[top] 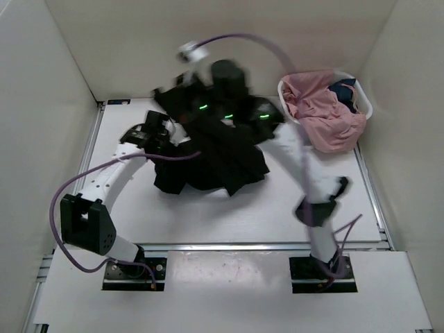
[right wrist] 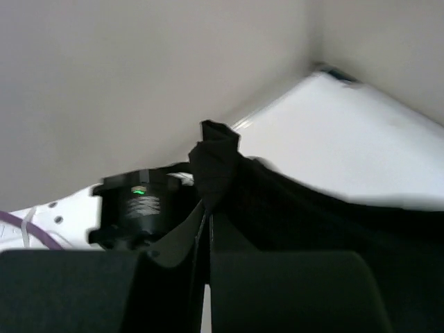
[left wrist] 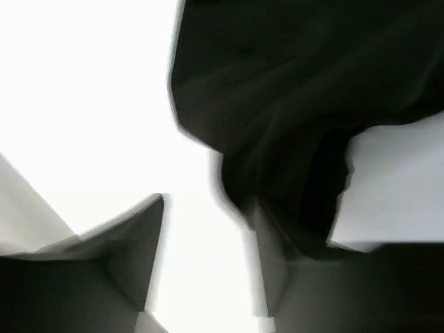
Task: Fold and stack the trousers
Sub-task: Flatten the trousers out
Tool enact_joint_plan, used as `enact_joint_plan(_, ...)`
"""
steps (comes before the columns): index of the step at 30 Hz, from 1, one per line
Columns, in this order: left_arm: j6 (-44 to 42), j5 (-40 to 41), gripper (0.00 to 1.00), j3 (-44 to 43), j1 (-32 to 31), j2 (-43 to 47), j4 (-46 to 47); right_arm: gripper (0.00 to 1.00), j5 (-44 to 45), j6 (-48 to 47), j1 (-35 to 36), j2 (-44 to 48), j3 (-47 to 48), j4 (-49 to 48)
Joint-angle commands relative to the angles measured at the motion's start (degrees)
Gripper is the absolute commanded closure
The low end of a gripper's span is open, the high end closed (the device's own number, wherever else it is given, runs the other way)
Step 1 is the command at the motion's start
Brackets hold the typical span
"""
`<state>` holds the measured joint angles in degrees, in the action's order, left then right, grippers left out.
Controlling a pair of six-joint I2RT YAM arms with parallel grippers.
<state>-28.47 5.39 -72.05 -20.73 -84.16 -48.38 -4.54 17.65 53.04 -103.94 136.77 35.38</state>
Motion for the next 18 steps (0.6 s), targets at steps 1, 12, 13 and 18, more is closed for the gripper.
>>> enact_joint_plan(1, 2.72, -2.38, 0.28, -4.41, 11.36, 1.19, -1.72, 1.00, -9.08, -8.43, 9.01, -15.75, 20.82, 17.71)
enact_joint_plan(12, 5.09, -3.97, 0.00, -1.43, 40.41, 5.41, -3.65, 0.20, -3.30, -12.38, 11.30, -5.50, -8.16, 10.26)
enact_joint_plan(13, 5.09, -4.50, 0.00, -1.43, 40.94, 6.28, -3.65, 0.20, -3.29, -11.51, 10.17, -3.31, -12.01, 8.24)
enact_joint_plan(18, 5.09, -6.17, 0.00, -1.33, 40.95, 7.34, -3.65, 0.20, -1.54, 1.23, -0.55, 14.80, -40.59, -8.90)
